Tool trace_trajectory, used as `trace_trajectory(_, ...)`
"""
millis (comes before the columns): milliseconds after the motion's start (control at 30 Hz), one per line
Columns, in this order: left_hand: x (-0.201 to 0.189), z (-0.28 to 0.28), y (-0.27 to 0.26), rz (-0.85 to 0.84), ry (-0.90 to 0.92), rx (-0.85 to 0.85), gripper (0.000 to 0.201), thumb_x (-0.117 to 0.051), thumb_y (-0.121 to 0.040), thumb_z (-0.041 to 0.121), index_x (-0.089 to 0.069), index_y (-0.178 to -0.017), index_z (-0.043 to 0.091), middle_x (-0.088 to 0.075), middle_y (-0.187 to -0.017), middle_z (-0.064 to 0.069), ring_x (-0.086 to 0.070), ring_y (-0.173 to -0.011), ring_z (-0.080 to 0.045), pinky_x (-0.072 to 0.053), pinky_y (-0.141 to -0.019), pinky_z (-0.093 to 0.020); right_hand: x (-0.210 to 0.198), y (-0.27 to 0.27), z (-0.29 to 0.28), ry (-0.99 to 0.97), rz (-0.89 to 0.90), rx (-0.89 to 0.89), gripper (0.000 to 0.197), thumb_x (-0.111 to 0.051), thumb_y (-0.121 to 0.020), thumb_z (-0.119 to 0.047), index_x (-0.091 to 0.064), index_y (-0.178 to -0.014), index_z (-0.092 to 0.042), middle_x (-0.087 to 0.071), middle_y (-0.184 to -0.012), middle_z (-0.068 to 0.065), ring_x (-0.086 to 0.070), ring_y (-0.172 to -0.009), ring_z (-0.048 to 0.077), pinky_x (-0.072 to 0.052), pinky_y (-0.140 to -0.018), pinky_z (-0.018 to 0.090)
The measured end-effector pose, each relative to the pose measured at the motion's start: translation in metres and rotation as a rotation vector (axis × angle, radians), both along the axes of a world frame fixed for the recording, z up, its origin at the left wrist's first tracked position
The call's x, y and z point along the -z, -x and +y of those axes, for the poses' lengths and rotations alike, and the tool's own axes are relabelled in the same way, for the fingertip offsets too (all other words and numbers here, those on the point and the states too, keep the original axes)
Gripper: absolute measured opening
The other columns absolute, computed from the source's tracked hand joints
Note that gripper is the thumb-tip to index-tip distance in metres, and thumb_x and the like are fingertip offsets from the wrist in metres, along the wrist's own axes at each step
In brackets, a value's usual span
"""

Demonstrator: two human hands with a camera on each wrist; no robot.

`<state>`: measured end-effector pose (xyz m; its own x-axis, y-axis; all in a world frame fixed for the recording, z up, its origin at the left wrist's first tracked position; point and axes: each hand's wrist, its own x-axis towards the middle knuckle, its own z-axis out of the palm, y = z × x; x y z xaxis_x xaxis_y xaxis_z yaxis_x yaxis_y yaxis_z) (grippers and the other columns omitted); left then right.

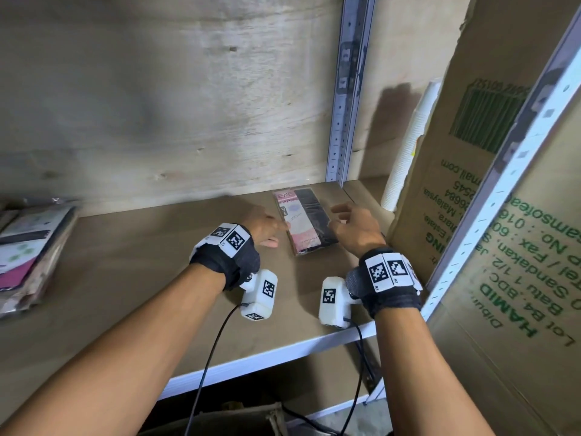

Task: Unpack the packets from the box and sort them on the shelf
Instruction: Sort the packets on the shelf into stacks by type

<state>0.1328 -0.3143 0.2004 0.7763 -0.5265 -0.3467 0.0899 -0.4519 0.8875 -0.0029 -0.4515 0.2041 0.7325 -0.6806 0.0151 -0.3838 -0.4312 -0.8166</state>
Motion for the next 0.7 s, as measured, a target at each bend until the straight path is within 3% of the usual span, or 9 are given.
trace_trajectory(67, 0.002, 0.020, -0.011, -0.100, 0.059, -0.098, 0.047, -0.068, -0.091, 0.023, -0.052, -0.132, 0.005, -0.064, -0.108, -0.013, -0.069, -0.081, -0.025, -0.059, -0.062, -0.027, -0.003, 0.001, 0.010, 0.017, -0.058, -0.007, 0.029, -0.061, -0.092, -0.016, -0.063, -0.121, -0.016, -0.068, -0.114, 0.004, -0.055, -0.120, 0.027, -0.047, -0.102, 0.038)
trace_trajectory(167, 0.003, 0.065, -0.025, -0.219, 0.098, -0.185, 0.020, -0.064, -0.092, 0.035, -0.065, -0.099, 0.017, -0.068, -0.089, -0.009, -0.070, -0.066, -0.022, -0.060, -0.065, -0.033, -0.009, 0.004, 0.030, 0.014, -0.104, -0.067, 0.018, -0.063, -0.092, -0.012, -0.068, -0.108, -0.018, -0.073, -0.095, 0.001, -0.064, -0.103, 0.026, -0.051, -0.096, 0.040)
trace_trajectory(267, 0.004, 0.120, -0.035, -0.318, 0.118, -0.272, 0.030, -0.061, -0.091, 0.046, -0.066, -0.076, 0.020, -0.074, -0.075, -0.008, -0.070, -0.055, -0.019, -0.052, -0.052, -0.026, -0.016, 0.003, 0.061, -0.013, -0.166, -0.182, 0.008, -0.064, -0.092, -0.009, -0.067, -0.094, -0.016, -0.070, -0.073, 0.000, -0.067, -0.060, 0.014, -0.054, -0.060, 0.026)
trace_trajectory(333, 0.004, 0.155, -0.038, -0.383, 0.102, -0.325, 0.040, -0.056, -0.090, 0.052, -0.066, -0.069, 0.018, -0.070, -0.060, -0.001, -0.064, -0.045, -0.014, -0.045, -0.045, -0.021, -0.017, 0.000, 0.086, 0.001, -0.158, -0.263, 0.005, -0.063, -0.093, -0.009, -0.065, -0.090, -0.013, -0.069, -0.068, 0.003, -0.060, -0.048, 0.012, -0.050, -0.047, 0.025)
trace_trajectory(433, 0.003, 0.201, -0.043, -0.425, 0.112, -0.362, 0.041, -0.054, -0.093, 0.046, -0.062, -0.066, 0.016, -0.061, -0.048, 0.003, -0.056, -0.044, -0.017, -0.046, -0.056, -0.025, -0.014, -0.007, 0.124, -0.020, -0.116, -0.385, 0.006, -0.061, -0.095, -0.009, -0.062, -0.090, -0.011, -0.068, -0.072, 0.012, -0.060, -0.051, 0.019, -0.050, -0.045, 0.027)
trace_trajectory(500, 0.001, 0.229, -0.047, -0.429, 0.119, -0.383, 0.038, -0.054, -0.096, 0.039, -0.060, -0.066, 0.017, -0.057, -0.049, 0.005, -0.052, -0.048, -0.018, -0.046, -0.062, -0.030, -0.012, -0.014, 0.148, -0.037, -0.120, -0.418, 0.004, -0.061, -0.096, -0.010, -0.062, -0.092, -0.008, -0.068, -0.073, 0.013, -0.060, -0.050, 0.017, -0.049, -0.044, 0.026)
trace_trajectory(600, -0.007, 0.269, -0.056, -0.457, 0.141, -0.453, 0.036, -0.053, -0.095, 0.033, -0.062, -0.065, 0.015, -0.058, -0.046, 0.003, -0.054, -0.046, -0.014, -0.046, -0.056, -0.029, -0.011, -0.036, 0.182, -0.045, -0.143, -0.439, 0.006, -0.061, -0.096, -0.011, -0.063, -0.092, -0.007, -0.068, -0.069, 0.012, -0.059, -0.044, 0.013, -0.049, -0.041, 0.025)
trace_trajectory(700, -0.019, 0.308, -0.068, -0.498, 0.151, -0.537, 0.038, -0.051, -0.094, 0.031, -0.062, -0.062, 0.014, -0.059, -0.043, 0.004, -0.052, -0.036, -0.008, -0.044, -0.051, -0.025, -0.014, -0.073, 0.220, -0.080, -0.145, -0.508, 0.009, -0.061, -0.095, -0.011, -0.062, -0.087, -0.008, -0.067, -0.065, 0.015, -0.059, -0.044, 0.020, -0.050, -0.042, 0.028)
